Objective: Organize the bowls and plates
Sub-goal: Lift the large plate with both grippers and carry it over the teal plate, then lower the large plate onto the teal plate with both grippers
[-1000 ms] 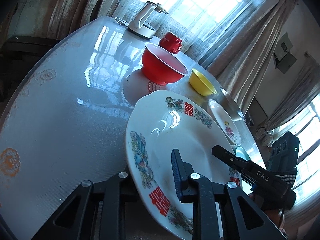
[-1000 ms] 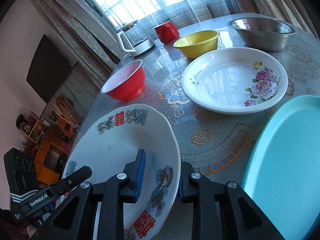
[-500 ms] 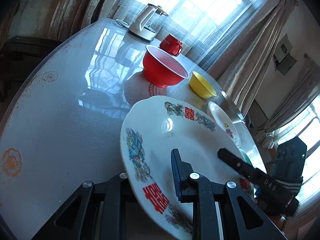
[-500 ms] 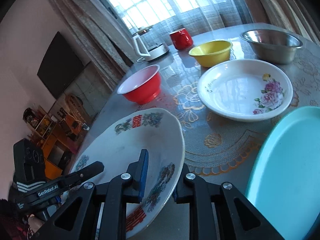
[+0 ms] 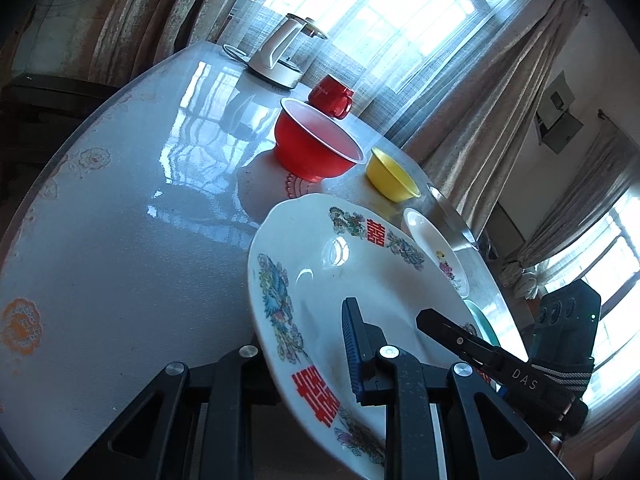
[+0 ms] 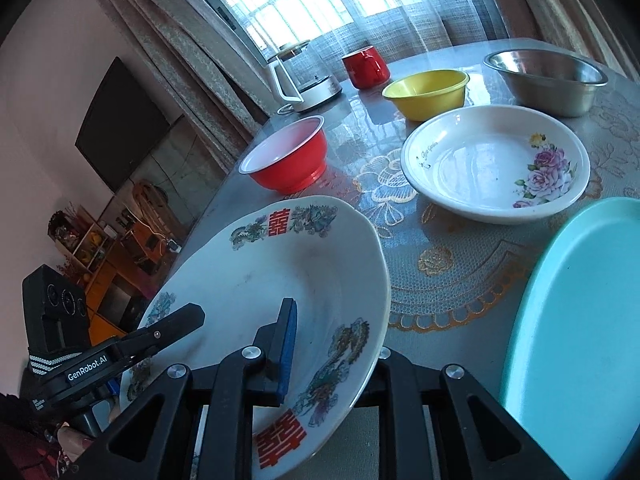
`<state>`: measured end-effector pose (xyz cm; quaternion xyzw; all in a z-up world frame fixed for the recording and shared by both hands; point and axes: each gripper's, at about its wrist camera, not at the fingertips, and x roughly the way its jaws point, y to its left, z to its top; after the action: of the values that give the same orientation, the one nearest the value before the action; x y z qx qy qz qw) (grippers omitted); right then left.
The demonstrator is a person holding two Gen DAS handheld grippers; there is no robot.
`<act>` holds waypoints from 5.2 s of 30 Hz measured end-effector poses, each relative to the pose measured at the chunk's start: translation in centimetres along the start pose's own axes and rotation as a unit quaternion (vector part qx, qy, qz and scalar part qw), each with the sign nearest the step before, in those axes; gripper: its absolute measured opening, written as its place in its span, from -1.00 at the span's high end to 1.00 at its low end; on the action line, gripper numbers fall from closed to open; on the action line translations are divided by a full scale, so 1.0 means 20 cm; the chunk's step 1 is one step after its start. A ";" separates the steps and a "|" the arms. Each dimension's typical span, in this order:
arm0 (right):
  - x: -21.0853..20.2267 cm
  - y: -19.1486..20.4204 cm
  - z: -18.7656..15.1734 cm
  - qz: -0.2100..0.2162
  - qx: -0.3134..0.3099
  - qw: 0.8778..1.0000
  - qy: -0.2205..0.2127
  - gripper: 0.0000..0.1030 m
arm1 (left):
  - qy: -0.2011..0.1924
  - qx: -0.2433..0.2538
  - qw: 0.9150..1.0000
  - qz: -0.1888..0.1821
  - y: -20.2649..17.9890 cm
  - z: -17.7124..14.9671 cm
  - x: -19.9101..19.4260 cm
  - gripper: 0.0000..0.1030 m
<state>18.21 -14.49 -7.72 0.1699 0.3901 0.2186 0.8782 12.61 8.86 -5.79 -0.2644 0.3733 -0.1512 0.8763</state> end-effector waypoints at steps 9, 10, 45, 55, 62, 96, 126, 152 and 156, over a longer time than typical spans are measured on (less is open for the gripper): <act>-0.05 0.03 -0.01 -0.018 -0.024 0.999 -0.017 0.62 | -0.004 0.012 1.000 -0.014 -0.03 0.00 0.00 0.55; -0.06 0.03 -0.01 -0.021 -0.028 0.999 -0.021 0.62 | -0.004 0.015 1.000 -0.017 -0.03 0.00 0.00 0.55; -0.27 -0.07 -0.06 -0.044 -0.004 0.998 -0.050 0.62 | -0.009 0.099 0.995 -0.015 -0.28 -0.12 0.01 0.55; -0.43 -0.20 -0.09 -0.068 0.020 0.995 -0.066 0.62 | 0.011 0.132 0.991 -0.034 -0.45 -0.17 0.10 0.55; -0.53 -0.27 -0.12 -0.078 0.040 0.993 -0.082 0.62 | 0.025 0.146 0.988 -0.044 -0.55 -0.19 0.15 0.55; -0.83 -0.79 -0.21 -0.149 0.146 0.971 -0.118 0.62 | 0.122 0.222 0.964 -0.075 -1.04 -0.33 0.58 0.55; -0.87 -0.80 -0.26 -0.169 0.156 0.967 -0.106 0.52 | 0.124 0.197 0.971 -0.050 -0.99 -0.30 0.62 0.60; -0.89 -0.79 -0.27 -0.198 0.136 0.965 -0.104 0.61 | 0.099 0.229 0.968 -0.006 -0.99 -0.31 0.49 0.52; -0.88 -0.78 -0.27 -0.199 0.137 0.965 -0.104 0.61 | 0.074 0.238 0.968 0.009 -0.99 -0.30 0.44 0.52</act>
<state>7.42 -36.18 -7.74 0.2295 0.3487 -0.0348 0.9080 12.75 -13.37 -2.89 -0.0326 0.3930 -0.2473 0.8851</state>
